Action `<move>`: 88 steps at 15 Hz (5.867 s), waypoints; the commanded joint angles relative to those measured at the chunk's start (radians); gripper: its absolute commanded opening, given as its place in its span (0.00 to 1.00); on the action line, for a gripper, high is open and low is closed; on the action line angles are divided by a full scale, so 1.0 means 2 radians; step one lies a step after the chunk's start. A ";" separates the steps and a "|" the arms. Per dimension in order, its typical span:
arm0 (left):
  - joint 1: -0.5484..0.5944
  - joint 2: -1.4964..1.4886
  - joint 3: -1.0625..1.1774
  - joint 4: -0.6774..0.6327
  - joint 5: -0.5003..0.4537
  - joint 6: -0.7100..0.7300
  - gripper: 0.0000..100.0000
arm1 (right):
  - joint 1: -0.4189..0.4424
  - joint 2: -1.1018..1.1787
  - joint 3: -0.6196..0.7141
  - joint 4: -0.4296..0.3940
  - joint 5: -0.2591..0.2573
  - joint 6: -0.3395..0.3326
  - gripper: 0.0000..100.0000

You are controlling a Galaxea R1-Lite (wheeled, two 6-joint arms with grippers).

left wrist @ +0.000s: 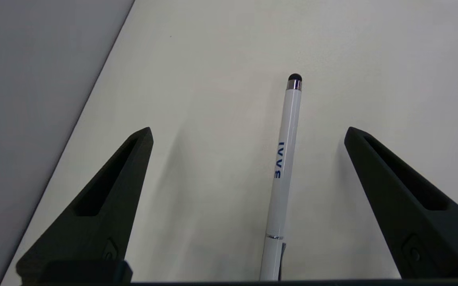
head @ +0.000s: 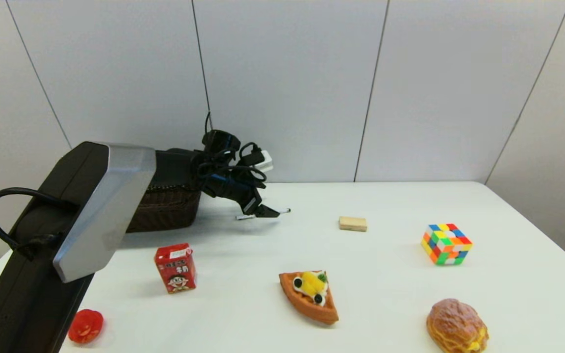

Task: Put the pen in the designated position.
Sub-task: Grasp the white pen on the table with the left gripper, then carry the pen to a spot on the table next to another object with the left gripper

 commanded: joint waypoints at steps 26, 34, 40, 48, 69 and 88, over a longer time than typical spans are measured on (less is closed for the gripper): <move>0.000 -0.014 0.000 0.073 0.027 -0.035 1.00 | 0.000 0.000 0.000 0.000 0.000 0.000 1.00; 0.000 -0.010 -0.001 0.073 0.022 -0.064 1.00 | 0.000 0.000 0.000 0.000 0.000 0.000 1.00; -0.006 0.004 -0.001 0.072 0.019 -0.063 1.00 | 0.000 0.000 0.000 0.000 0.000 -0.001 1.00; -0.006 0.004 -0.001 0.074 0.019 -0.063 1.00 | 0.000 0.000 0.000 0.000 0.000 -0.001 1.00; -0.004 0.002 -0.001 0.073 0.019 -0.061 0.00 | 0.000 0.000 0.000 0.000 0.000 -0.001 1.00; -0.016 -0.046 -0.001 0.073 0.020 -0.058 0.00 | 0.000 0.000 0.000 0.000 0.000 0.000 1.00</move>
